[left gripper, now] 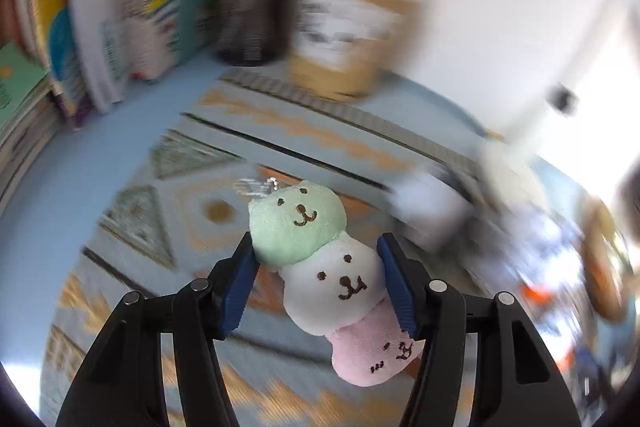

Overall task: Organize objects
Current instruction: 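Grasp the green-white-pink plush stack with the left tool, then grasp the mandarin orange with the right tool while the left tool holds the plush stack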

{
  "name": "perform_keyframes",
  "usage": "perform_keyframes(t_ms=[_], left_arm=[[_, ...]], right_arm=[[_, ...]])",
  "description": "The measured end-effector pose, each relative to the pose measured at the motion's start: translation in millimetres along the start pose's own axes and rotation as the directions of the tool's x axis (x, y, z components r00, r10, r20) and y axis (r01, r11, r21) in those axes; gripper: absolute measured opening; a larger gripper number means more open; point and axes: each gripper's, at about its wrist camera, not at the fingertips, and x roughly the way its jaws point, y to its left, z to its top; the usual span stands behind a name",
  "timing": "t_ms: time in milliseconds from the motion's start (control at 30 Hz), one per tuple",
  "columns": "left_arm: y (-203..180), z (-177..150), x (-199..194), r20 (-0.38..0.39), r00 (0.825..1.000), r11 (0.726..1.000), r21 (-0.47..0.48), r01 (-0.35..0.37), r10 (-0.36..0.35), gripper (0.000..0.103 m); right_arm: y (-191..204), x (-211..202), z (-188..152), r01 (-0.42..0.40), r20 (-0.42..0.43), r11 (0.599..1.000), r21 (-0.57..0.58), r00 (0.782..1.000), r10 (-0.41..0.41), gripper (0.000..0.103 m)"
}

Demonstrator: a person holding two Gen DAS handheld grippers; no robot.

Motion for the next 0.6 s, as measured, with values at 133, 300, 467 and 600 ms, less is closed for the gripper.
perform_keyframes(t_ms=[133,300,467,600], left_arm=[[-49.0,-36.1,-30.5,-0.018,0.993,0.964,0.239,0.118,-0.117,0.057],[-112.1,-75.5,-44.3,-0.101,0.968,0.834,0.492,0.248,-0.228,0.058],[-136.0,-94.7,-45.0,-0.139,0.961,0.779,0.564,0.275,-0.238,0.071],[-138.7,-100.0,-42.9,-0.131,0.974,0.801,0.554,0.227,-0.185,0.084]], right_arm=[[-0.6,2.9,0.3,-0.031,-0.029,1.000,0.005,0.999,0.031,0.072],[10.5,23.3,1.5,-0.027,-0.116,0.998,-0.049,0.993,0.021,0.071],[17.6,32.3,9.8,0.018,-0.125,0.992,-0.128,0.992,-0.034,0.060],[14.8,35.4,9.3,0.014,-0.122,0.991,-0.129,0.992,-0.029,0.060]])
